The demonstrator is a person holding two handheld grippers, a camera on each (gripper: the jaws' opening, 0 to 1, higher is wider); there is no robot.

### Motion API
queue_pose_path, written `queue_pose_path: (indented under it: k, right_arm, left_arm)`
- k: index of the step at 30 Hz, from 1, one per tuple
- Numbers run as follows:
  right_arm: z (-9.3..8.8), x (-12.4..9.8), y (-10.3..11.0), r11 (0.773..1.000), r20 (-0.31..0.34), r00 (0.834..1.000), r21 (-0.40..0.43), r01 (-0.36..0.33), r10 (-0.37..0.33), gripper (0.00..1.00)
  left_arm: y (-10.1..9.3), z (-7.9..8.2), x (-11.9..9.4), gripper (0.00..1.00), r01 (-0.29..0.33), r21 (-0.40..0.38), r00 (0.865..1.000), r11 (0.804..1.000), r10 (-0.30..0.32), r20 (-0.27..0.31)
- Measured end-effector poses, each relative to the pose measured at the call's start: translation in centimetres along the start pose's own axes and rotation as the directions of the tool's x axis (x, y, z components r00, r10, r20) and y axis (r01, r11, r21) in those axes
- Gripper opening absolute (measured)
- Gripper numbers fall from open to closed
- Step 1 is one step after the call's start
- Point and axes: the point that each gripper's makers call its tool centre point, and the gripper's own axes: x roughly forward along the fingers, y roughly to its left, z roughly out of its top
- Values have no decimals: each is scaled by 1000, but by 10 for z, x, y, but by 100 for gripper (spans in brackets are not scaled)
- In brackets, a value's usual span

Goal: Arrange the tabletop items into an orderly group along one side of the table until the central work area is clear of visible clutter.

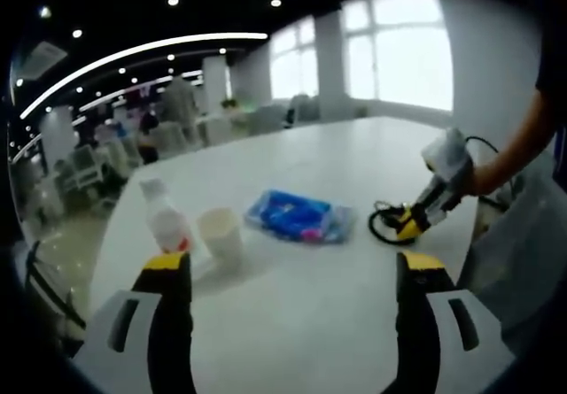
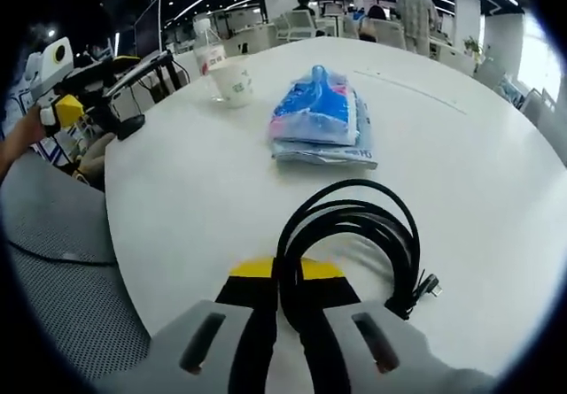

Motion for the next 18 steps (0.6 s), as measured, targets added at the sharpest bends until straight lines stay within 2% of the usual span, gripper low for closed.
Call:
queue_pose_path:
  k: [8,18]
  right_arm:
    - [1,-1,2,1000,11,1000,-6,-13,13,12]
    - [10,-10,3,1000,17,1000,-26,-14,14,26]
  left_arm:
    - [0,0,0,93,-1,-6,1000,1000,1,-1]
    - [0,0,0,93,0,-4,1000,1000,0,-2]
